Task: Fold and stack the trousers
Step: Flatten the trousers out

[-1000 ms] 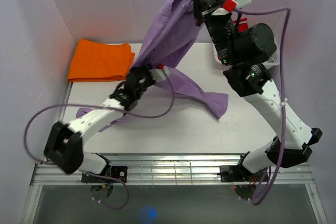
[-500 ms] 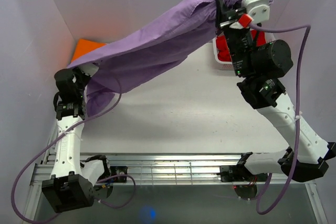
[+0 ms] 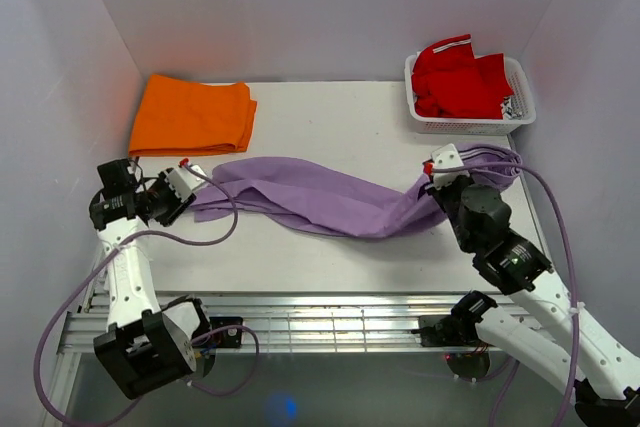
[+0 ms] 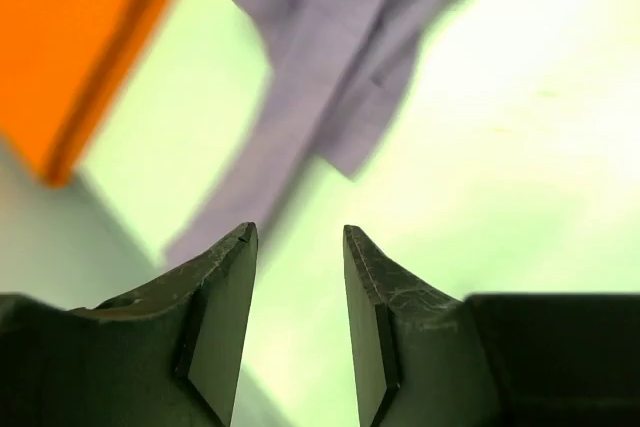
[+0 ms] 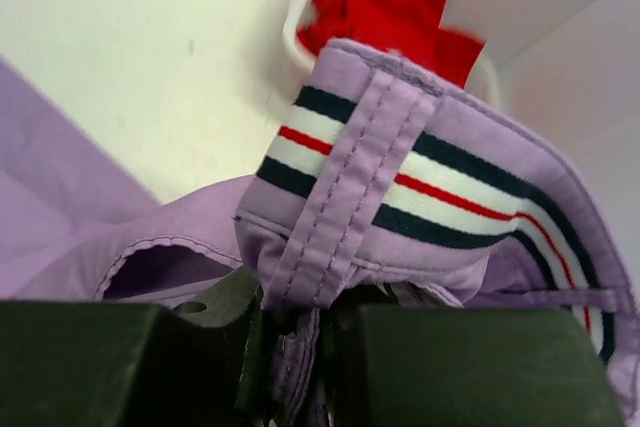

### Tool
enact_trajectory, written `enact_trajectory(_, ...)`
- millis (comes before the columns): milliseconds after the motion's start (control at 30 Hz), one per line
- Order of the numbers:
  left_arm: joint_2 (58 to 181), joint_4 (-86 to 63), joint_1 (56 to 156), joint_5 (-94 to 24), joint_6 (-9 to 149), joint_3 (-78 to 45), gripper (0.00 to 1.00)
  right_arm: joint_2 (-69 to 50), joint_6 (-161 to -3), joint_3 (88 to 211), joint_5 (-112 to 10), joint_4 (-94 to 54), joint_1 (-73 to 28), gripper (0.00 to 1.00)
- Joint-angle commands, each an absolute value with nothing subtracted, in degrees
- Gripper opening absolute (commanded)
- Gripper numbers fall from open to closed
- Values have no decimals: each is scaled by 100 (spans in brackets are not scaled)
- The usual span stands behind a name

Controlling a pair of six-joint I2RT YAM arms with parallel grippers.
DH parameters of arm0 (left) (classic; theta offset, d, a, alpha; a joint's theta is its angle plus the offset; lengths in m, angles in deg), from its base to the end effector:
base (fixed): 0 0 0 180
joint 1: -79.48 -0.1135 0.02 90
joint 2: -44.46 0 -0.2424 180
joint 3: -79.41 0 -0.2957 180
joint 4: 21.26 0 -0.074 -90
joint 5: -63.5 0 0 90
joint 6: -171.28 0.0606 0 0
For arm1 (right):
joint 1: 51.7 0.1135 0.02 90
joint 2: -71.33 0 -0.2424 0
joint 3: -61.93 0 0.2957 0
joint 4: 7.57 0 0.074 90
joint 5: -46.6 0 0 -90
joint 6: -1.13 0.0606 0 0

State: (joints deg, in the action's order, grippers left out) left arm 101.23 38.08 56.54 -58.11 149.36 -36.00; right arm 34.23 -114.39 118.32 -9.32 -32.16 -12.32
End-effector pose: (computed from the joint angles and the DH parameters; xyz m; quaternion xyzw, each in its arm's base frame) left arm 0.2502 0.0714 0.2582 0.4316 0.8044 0.0460 0.4056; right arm 0.1989 0.1193 0.3459 -0.2126 0.7022 -0.1373 0.6655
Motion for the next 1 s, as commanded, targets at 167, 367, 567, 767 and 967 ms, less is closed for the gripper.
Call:
enact_trajectory(167, 11353, 5765, 5645, -7088, 15432, -3036, 62, 3258, -11136, 11608, -957, -5046, -1636, 79)
enact_trajectory(367, 12205, 6041, 5637, -6536, 15494, -2526, 78, 3538, -12330, 11960, -1457, -5407, -1944, 96)
enact_trajectory(567, 12803, 5110, 5637, -6350, 15283, -2438, 91, 3591, -13562, 12715, -2888, -6241, -1962, 97)
enact_trajectory(767, 13858, 4417, 5795, -6122, 14967, -2060, 92, 2477, -14062, 13033, -4559, -6928, -1961, 97)
enact_trajectory(967, 14456, 4082, 5795, -5516, 14949, -2147, 88, 1151, -14801, 13155, -4621, -6331, -2154, 91)
